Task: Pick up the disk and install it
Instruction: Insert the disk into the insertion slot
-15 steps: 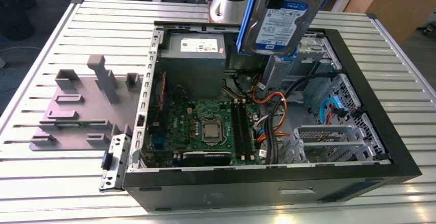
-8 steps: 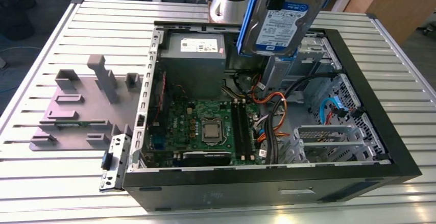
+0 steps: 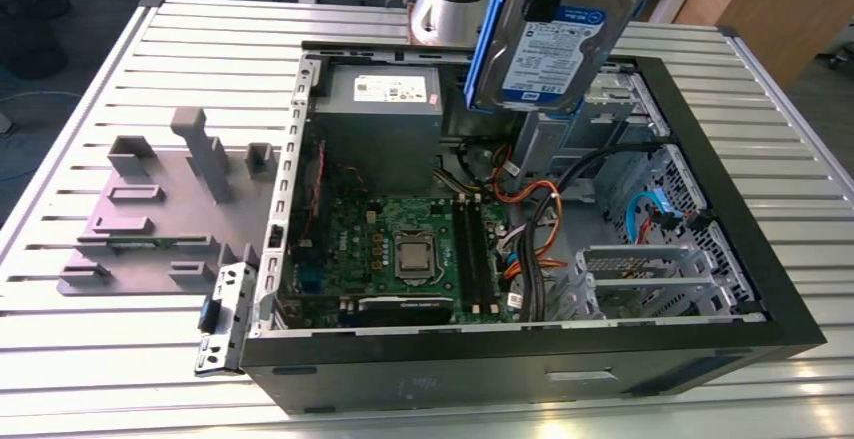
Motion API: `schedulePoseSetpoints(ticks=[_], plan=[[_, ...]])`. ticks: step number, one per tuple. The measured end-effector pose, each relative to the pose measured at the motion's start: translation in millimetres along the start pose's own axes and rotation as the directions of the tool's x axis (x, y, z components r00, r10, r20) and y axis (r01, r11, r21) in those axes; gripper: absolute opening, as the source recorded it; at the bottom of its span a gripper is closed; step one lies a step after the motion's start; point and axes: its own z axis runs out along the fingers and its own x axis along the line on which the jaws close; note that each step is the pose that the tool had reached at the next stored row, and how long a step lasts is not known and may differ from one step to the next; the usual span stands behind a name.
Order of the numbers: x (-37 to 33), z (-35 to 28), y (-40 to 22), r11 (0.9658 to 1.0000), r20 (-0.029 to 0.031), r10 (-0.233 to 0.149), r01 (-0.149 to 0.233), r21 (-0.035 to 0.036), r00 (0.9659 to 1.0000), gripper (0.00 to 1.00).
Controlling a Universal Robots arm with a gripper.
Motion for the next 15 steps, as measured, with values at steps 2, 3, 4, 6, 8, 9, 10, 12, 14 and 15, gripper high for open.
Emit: schedulePoseSetpoints(ticks=[2, 3, 4, 6, 8, 9, 10, 12, 14, 15], plan=[[0.7, -0.1, -0.1, 1.0000, 0.0000, 0.000, 0.000, 0.0000, 1.0000, 0.37], [1.0, -0.1, -0.2, 1.0000, 0.0000, 0.000, 0.000, 0.0000, 1.0000, 0.37], [1.4, -0.1, -0.2, 1.0000, 0.0000, 0.000, 0.000, 0.0000, 1.0000, 0.37], [2.2, -0.2, -0.3, 1.0000, -0.0001, 0.000, 0.000, 0.0000, 1.0000, 0.37], [2.9, -0.2, -0.4, 1.0000, 0.0000, 0.000, 0.000, 0.0000, 1.0000, 0.37], [3.3, -0.3, -0.5, 1.0000, 0.0000, 0.000, 0.000, 0.0000, 1.0000, 0.37], [3.7, -0.3, -0.5, 1.0000, 0.0000, 0.000, 0.000, 0.0000, 1.0000, 0.37], [4.5, -0.4, -0.7, 1.0000, 0.0000, 0.000, 0.000, 0.0000, 1.0000, 0.37], [5.2, -0.4, -0.7, 1.0000, -0.0001, 0.000, 0.000, 0.0000, 1.0000, 0.37], [5.6, -0.4, -0.8, 1.0000, 0.0000, 0.000, 0.000, 0.0000, 1.0000, 0.37]])
